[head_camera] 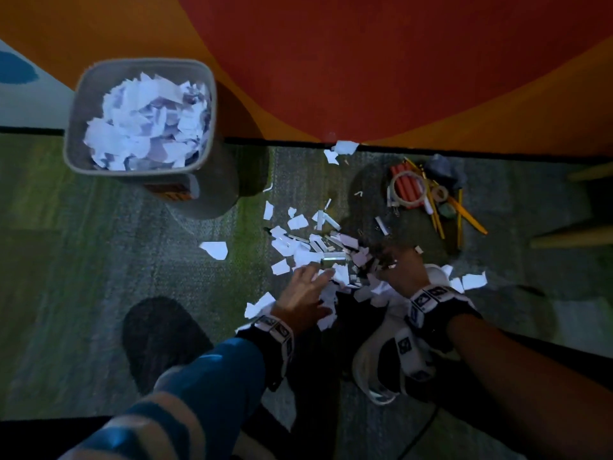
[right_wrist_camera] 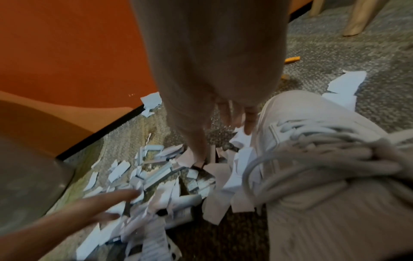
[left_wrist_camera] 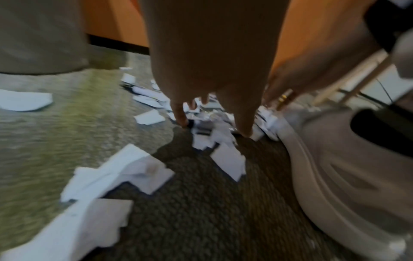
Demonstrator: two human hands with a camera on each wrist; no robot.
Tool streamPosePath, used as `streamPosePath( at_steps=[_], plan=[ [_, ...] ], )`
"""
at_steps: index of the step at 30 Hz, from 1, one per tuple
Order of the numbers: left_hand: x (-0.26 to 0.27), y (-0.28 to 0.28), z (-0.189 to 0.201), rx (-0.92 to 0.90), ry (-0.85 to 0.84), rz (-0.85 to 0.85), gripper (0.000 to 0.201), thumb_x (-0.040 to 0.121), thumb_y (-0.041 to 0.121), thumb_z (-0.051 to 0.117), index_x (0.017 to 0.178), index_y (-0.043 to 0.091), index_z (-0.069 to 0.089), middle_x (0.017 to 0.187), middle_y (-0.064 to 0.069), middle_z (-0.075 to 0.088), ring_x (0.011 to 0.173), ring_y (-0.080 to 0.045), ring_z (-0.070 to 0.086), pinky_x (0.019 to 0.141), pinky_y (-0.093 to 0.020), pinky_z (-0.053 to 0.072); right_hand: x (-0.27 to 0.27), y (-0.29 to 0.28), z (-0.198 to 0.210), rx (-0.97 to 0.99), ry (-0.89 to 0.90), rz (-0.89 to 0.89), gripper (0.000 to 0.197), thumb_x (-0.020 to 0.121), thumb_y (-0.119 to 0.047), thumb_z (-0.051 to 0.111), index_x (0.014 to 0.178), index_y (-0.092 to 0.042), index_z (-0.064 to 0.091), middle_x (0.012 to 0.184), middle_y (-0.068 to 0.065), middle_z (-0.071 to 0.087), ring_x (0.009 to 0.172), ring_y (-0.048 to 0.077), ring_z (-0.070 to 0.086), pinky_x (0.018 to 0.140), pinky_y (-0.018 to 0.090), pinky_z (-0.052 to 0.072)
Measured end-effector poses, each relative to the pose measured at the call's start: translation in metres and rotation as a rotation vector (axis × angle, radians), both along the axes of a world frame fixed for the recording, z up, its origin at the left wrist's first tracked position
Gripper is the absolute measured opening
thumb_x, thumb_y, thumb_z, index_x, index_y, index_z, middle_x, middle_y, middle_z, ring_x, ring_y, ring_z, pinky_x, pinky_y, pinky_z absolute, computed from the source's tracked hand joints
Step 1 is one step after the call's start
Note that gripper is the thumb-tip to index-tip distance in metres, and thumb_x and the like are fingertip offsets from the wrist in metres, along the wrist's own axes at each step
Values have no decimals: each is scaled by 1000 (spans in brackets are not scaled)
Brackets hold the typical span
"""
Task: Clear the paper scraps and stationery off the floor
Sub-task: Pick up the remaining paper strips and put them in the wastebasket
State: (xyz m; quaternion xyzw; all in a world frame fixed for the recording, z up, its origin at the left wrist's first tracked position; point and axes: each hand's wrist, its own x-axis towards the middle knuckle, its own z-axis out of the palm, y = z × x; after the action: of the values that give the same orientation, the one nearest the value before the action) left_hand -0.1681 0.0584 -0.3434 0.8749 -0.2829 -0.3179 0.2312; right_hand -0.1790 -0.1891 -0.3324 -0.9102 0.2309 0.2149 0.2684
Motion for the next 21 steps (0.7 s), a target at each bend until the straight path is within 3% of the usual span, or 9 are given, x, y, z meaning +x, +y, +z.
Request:
streamPosePath(
  at_steps=[2, 3, 5, 7, 10, 13, 15, 18, 21],
  plan=[
    [-11, -11, -4, 124, -10, -31, 97, 76, 41, 79, 154, 35, 21, 159, -5, 18, 145, -31, 17, 108, -57, 37, -2, -1, -16, -30, 96, 28, 82, 53, -49, 80, 129, -25, 59, 119, 16, 64, 109, 36, 61, 93, 45, 50],
    [-16, -16, -6, 191, -36, -48, 102, 75, 44, 79, 154, 38, 15, 162, -3, 10, 148, -31, 11, 107, -60, 36, -1, 0, -22, -45, 135, 31, 94, 52, -50, 80, 137, -26, 50, 127, 17, 58, 114, 38, 56, 97, 46, 48],
    [-26, -22, -10, 288, -93, -91, 108, 77, 44, 79, 156, 37, 5, 165, -4, 0, 150, -34, 5, 107, -64, 34, 2, 9, -21, -76, 173, 45, 106, 58, -44, 85, 147, -24, 33, 138, 21, 46, 122, 44, 49, 100, 47, 45],
    [-31, -26, -14, 350, -154, -119, 111, 76, 40, 80, 156, 34, 3, 165, -6, 0, 150, -36, 7, 106, -65, 35, 4, 13, -25, -83, 193, 96, 110, 64, -38, 87, 152, -26, 22, 145, 19, 37, 126, 46, 44, 102, 49, 43],
    [-28, -25, -22, 313, -156, -43, 103, 70, 33, 84, 152, 35, 21, 160, -8, 17, 142, -37, 21, 100, -62, 42, 3, 15, -31, -110, 196, 118, 99, 69, -32, 84, 149, -27, 26, 143, 16, 39, 126, 43, 42, 97, 49, 42],
    [-21, -22, -35, 90, -189, 69, 53, 79, 14, 76, 128, 19, 58, 138, -14, 46, 119, -36, 45, 88, -50, 51, 6, 21, -28, -111, 64, 55, 70, 78, -23, 75, 140, -18, 44, 132, 18, 44, 125, 41, 40, 98, 46, 40],
    [-15, -18, -39, 25, -170, 166, 20, 88, 13, 66, 109, 11, 67, 120, -13, 57, 108, -32, 53, 86, -41, 51, 10, 30, -20, -82, -70, 33, 50, 79, -12, 69, 128, -11, 57, 124, 20, 52, 119, 39, 48, 96, 39, 40],
    [-5, -12, -37, -79, -89, 314, 13, 88, 15, 65, 97, 10, 73, 106, -9, 66, 99, -26, 60, 84, -34, 49, 11, 48, -12, 64, -109, 66, 28, 80, -2, 59, 105, -9, 68, 109, 16, 65, 102, 32, 61, 85, 33, 45],
    [2, 2, -28, -242, -10, 486, 8, 83, 12, 72, 89, 13, 78, 90, -3, 73, 84, -17, 63, 76, -25, 47, 6, 63, -10, 145, -86, 116, 29, 79, -4, 54, 102, -13, 70, 106, 10, 69, 98, 26, 64, 83, 31, 50]
  ],
)
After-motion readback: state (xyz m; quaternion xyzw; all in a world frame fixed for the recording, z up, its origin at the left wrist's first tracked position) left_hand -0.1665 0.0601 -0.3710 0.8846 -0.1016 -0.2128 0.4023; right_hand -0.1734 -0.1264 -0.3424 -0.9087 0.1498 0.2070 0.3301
